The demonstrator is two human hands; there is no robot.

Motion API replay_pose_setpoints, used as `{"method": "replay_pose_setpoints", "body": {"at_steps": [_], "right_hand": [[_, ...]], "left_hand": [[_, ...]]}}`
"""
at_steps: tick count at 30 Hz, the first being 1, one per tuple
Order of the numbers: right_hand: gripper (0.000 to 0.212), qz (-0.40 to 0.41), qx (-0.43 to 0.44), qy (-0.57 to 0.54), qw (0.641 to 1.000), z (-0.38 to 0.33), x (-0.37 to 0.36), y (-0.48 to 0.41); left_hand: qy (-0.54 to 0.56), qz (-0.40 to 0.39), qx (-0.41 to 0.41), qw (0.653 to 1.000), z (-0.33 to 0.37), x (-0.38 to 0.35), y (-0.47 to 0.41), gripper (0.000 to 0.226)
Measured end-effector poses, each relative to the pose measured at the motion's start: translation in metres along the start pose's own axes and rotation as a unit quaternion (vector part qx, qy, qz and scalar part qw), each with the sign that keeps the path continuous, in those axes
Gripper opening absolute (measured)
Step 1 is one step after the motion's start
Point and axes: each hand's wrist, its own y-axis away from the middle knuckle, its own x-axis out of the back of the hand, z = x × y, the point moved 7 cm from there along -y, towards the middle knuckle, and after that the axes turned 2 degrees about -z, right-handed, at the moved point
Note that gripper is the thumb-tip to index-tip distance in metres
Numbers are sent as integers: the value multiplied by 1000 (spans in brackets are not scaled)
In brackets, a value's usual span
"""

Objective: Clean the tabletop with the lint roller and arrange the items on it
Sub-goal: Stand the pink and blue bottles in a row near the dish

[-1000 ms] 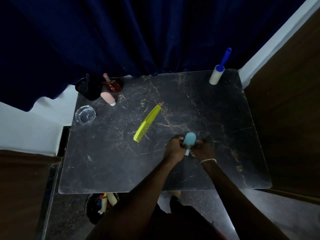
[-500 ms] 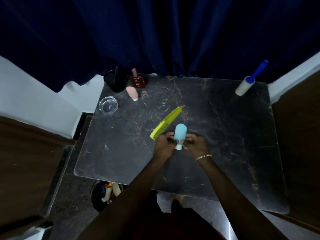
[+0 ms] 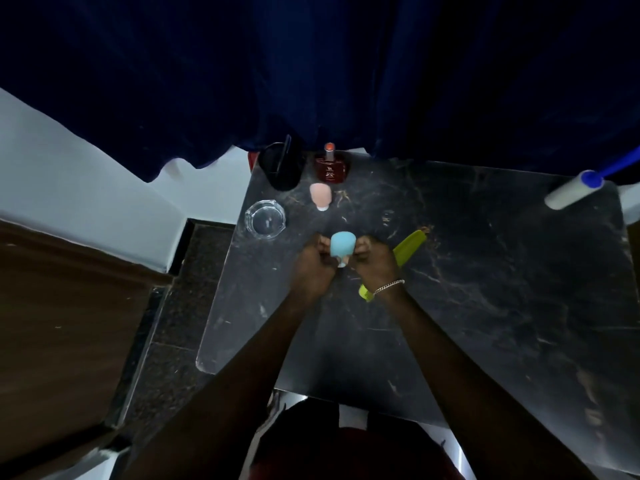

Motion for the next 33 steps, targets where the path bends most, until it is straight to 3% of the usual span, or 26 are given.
{"method": "replay_pose_setpoints", "body": {"at_steps": [4,12,16,33], "right_hand": [[24,1,24,68,997,-30,-30,-21],[25,14,40,91,995,-41,-70,-56],[14,27,53,117,991,-39,-82,-65],[25,18,53,77,995,-24,-89,-60]], "left_hand": [[-62,10,-28,998,-1,28,-29,29],[-53,-10,-41,998,-22,46,-72,32],[-54,-28,-45,997,-32,48,-79,33],[-77,-35,-34,996,-45,48,-78,31]]}}
